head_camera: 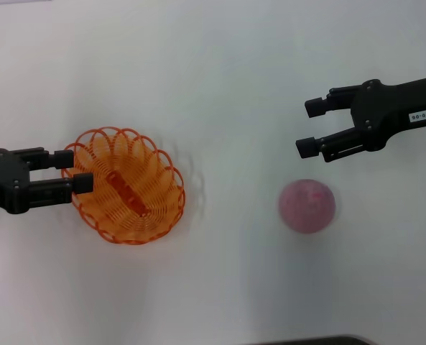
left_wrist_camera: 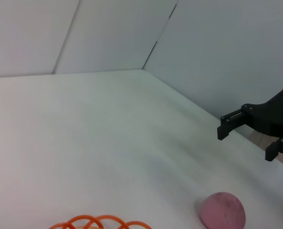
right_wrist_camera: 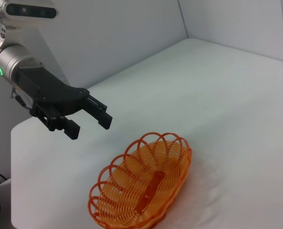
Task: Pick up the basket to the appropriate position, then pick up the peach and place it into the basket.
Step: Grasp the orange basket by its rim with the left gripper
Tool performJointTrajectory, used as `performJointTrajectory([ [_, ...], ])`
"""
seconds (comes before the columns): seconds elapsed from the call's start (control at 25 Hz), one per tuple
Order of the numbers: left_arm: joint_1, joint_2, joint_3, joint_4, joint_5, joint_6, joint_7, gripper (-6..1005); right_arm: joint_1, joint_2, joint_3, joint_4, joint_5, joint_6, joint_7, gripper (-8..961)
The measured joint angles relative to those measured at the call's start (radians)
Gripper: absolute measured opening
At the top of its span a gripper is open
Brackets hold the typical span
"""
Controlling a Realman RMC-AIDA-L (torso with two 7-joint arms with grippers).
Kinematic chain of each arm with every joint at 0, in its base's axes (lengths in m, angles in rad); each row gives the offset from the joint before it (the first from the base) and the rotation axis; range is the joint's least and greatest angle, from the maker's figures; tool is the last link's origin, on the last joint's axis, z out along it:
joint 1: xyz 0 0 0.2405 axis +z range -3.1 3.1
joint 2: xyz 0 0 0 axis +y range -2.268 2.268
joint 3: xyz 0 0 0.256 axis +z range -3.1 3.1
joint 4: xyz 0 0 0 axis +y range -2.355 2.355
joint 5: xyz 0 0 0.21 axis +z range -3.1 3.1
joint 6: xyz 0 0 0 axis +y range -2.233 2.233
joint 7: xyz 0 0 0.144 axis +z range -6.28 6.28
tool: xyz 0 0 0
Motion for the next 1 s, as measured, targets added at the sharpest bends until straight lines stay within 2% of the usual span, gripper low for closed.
performJointTrajectory([
  [0.76,0.0,0.0,0.002,-0.001,-0.002,0.001,-0.001,700,0.0,0.0,0.0,0.003,0.0,0.0,0.0,946],
  [0.88,-0.008,0.0,0.001,0.007,-0.007,-0.006,-0.037,699,0.001,0.0,0.0,0.003,0.0,0.0,0.0,946],
  [1.0,-0.034,0.004,0.012,0.03,0.01,-0.068,-0.155,697,0.003,0.0,0.0,0.003,0.0,0.0,0.0,947],
])
